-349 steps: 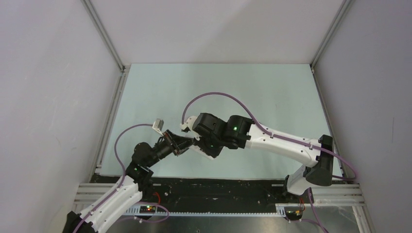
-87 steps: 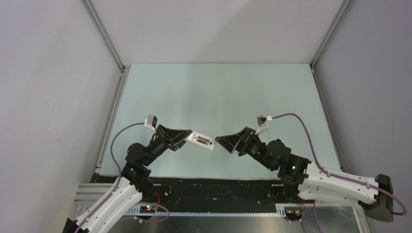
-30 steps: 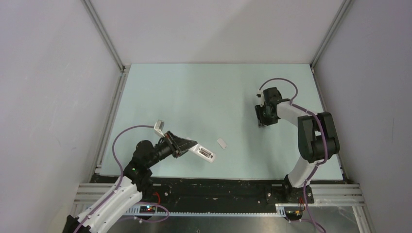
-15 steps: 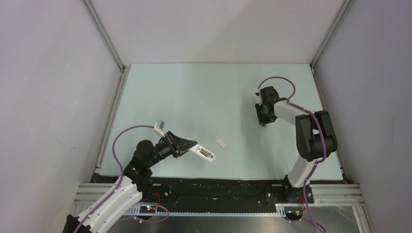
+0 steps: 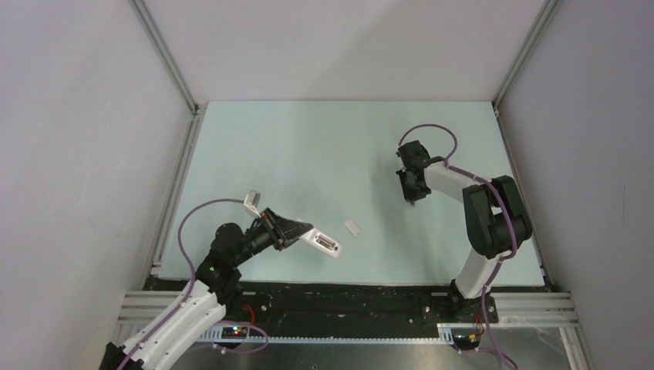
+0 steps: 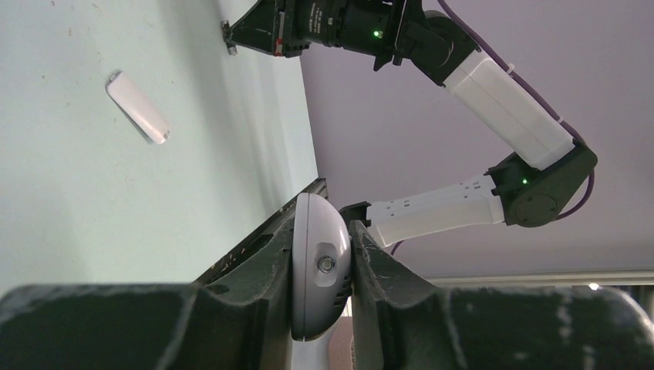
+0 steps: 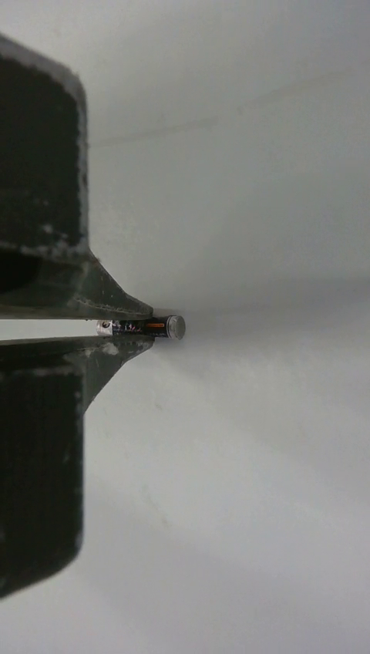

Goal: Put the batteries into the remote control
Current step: Pick up the battery from the center of the board, then place the battery at the center of the board.

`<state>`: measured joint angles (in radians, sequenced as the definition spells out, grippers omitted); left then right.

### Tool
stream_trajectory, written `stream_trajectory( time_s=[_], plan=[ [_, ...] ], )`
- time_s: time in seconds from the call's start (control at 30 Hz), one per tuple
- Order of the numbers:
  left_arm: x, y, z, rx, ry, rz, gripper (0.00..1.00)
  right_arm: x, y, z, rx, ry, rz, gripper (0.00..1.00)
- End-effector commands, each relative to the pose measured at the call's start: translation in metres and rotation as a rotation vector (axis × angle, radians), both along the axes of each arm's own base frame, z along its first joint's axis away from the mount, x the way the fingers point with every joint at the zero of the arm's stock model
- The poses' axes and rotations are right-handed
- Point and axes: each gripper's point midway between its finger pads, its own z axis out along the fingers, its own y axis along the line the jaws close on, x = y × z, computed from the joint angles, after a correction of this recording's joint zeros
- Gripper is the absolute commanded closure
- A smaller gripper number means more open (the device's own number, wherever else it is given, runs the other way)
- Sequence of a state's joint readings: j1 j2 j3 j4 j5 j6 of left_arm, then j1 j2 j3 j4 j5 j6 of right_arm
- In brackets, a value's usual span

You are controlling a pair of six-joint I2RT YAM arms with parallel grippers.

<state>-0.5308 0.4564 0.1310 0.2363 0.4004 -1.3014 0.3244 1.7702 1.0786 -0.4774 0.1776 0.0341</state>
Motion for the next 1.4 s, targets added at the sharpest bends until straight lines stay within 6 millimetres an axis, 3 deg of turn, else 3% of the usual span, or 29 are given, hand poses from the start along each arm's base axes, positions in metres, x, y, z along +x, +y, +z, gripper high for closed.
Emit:
stream_trajectory(
  time_s=[0.0, 0.13, 0.17, 0.3, 0.33, 0.37, 0.4, 0.43, 0.5, 0.67, 0.8, 1.0, 1.2, 1.37],
  plan=[
    [-0.003, -0.002, 0.027, -0.044, -0.070, -0.019, 1.00, -0.025, 0.038, 0.018, 0.143, 0.034, 0.025, 1.00],
    [-0.004, -0.002, 0.032, -0.046, -0.076, -0.019, 1.00, -0.042, 0.085, 0.091, 0.303, -0.115, 0.180, 1.00],
    [-0.004, -0.001, 0.034, -0.048, -0.081, -0.017, 1.00, -0.049, 0.095, 0.121, 0.362, -0.181, 0.219, 1.00],
    [-0.003, 0.000, 0.032, -0.044, -0.077, -0.006, 1.00, -0.094, 0.141, 0.195, 0.590, -0.329, 0.354, 1.00],
    [-0.003, 0.000, 0.032, -0.041, -0.078, -0.008, 1.00, -0.111, 0.154, 0.200, 0.639, -0.323, 0.384, 1.00],
    [-0.003, 0.000, 0.033, -0.040, -0.080, -0.010, 1.00, -0.121, 0.160, 0.221, 0.700, -0.377, 0.409, 1.00],
    [-0.003, -0.001, 0.033, -0.039, -0.081, -0.011, 1.00, -0.138, 0.171, 0.225, 0.751, -0.361, 0.422, 1.00],
    [-0.003, -0.001, 0.036, -0.041, -0.086, -0.013, 1.00, -0.147, 0.175, 0.244, 0.804, -0.406, 0.437, 1.00],
    [-0.005, -0.001, 0.042, -0.042, -0.104, -0.025, 1.00, -0.183, 0.194, 0.268, 0.911, -0.411, 0.498, 1.00],
    [-0.010, -0.002, 0.061, -0.035, -0.175, -0.046, 1.00, -0.245, 0.217, 0.317, 1.132, -0.475, 0.667, 1.00],
    [-0.010, -0.001, 0.066, -0.016, -0.205, -0.044, 1.00, -0.273, 0.224, 0.315, 1.188, -0.474, 0.786, 1.00],
    [-0.015, -0.004, 0.069, 0.002, -0.227, -0.058, 1.00, -0.290, 0.227, 0.317, 1.237, -0.492, 0.889, 1.00],
    [-0.022, -0.009, 0.072, 0.021, -0.269, -0.084, 1.00, -0.293, 0.228, 0.320, 1.233, -0.543, 0.941, 1.00],
    [-0.025, -0.011, 0.076, 0.043, -0.328, -0.100, 1.00, -0.280, 0.227, 0.315, 1.181, -0.584, 0.891, 1.00]
  ],
)
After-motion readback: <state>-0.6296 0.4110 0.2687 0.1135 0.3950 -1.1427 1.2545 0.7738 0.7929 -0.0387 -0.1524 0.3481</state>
